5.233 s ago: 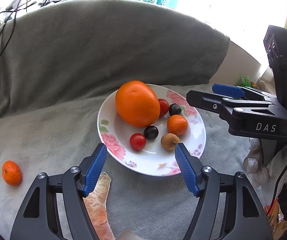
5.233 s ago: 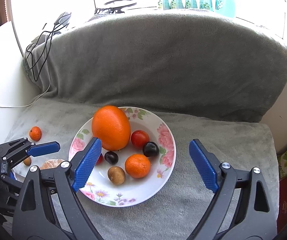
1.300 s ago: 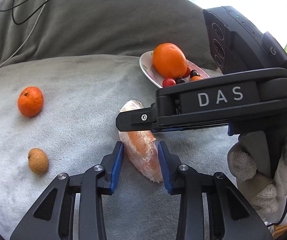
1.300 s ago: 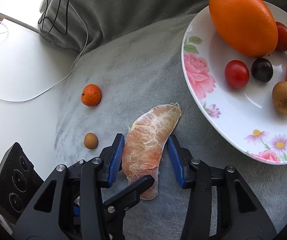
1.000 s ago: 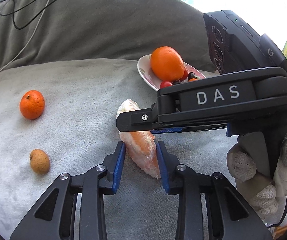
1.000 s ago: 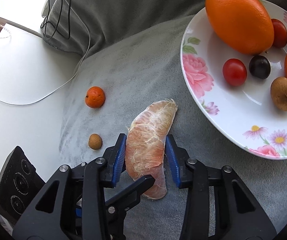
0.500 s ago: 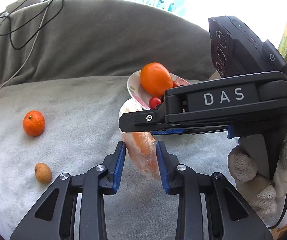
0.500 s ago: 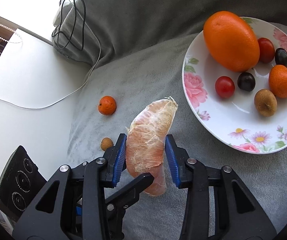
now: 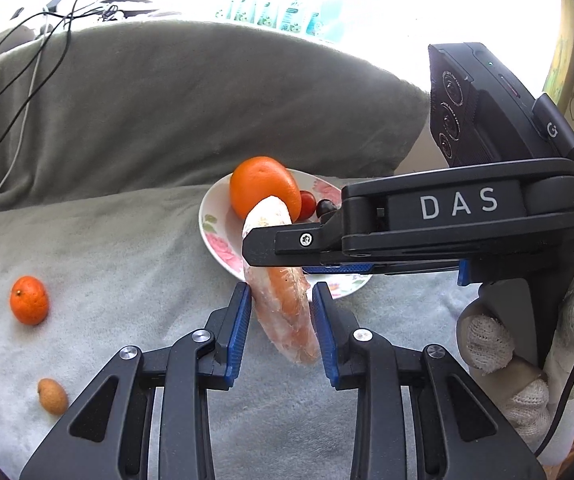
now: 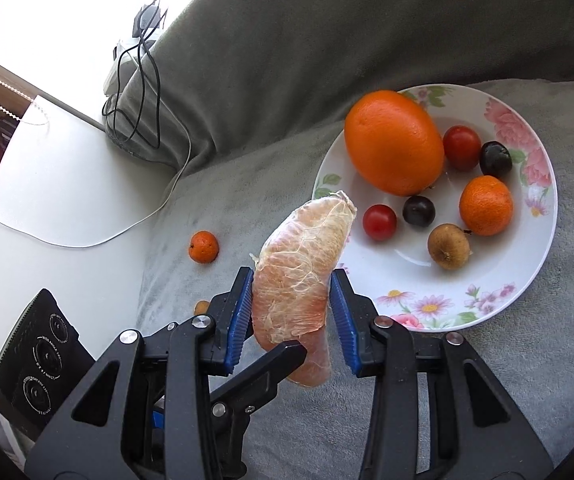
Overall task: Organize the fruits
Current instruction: 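Carry the pomelo segment over the plate with both tools and open them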
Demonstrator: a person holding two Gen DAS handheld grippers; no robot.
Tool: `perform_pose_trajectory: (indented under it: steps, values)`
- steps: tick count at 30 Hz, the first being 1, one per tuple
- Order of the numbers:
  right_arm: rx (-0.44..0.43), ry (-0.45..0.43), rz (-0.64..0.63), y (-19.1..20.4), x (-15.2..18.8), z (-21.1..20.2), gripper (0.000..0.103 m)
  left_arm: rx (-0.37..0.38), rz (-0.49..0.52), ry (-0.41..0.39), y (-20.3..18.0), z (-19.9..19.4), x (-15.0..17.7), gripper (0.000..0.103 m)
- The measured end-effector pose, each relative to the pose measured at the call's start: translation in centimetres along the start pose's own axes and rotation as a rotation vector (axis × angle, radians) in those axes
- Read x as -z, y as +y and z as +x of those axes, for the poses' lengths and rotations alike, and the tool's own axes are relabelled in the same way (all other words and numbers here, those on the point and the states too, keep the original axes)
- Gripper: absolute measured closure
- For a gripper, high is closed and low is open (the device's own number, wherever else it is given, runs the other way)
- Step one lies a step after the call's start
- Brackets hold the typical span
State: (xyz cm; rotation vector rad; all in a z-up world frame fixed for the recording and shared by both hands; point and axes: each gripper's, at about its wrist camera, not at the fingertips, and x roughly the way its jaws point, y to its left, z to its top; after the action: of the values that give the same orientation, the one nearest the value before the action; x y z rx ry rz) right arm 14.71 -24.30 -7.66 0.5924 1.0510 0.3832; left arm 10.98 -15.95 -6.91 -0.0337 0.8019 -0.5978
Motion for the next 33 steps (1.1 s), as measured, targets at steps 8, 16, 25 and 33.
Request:
perform_pose_trajectory:
  steps: [8, 16, 25, 33]
  values:
    - [0.007, -0.034, 0.022, -2.1, -0.8, -1.2, 0.062, 0.021, 0.022, -0.002, -1.6, 1.9, -1.5, 0.073]
    - [0.011, -0.047, 0.037, -3.5, -1.9, -1.8, 0.062, 0.022, 0.038, 0.005, -2.4, 4.4, -3.1, 0.073]
    - [0.021, -0.056, 0.055, -4.6, -2.8, -1.9, 0.062, 0.024, 0.053, 0.019, -3.2, 5.6, -3.8, 0.073]
    - [0.029, -0.055, 0.058, -5.2, -3.2, -2.0, 0.062, 0.024, 0.061, 0.024, -4.1, 5.4, -3.9, 0.073]
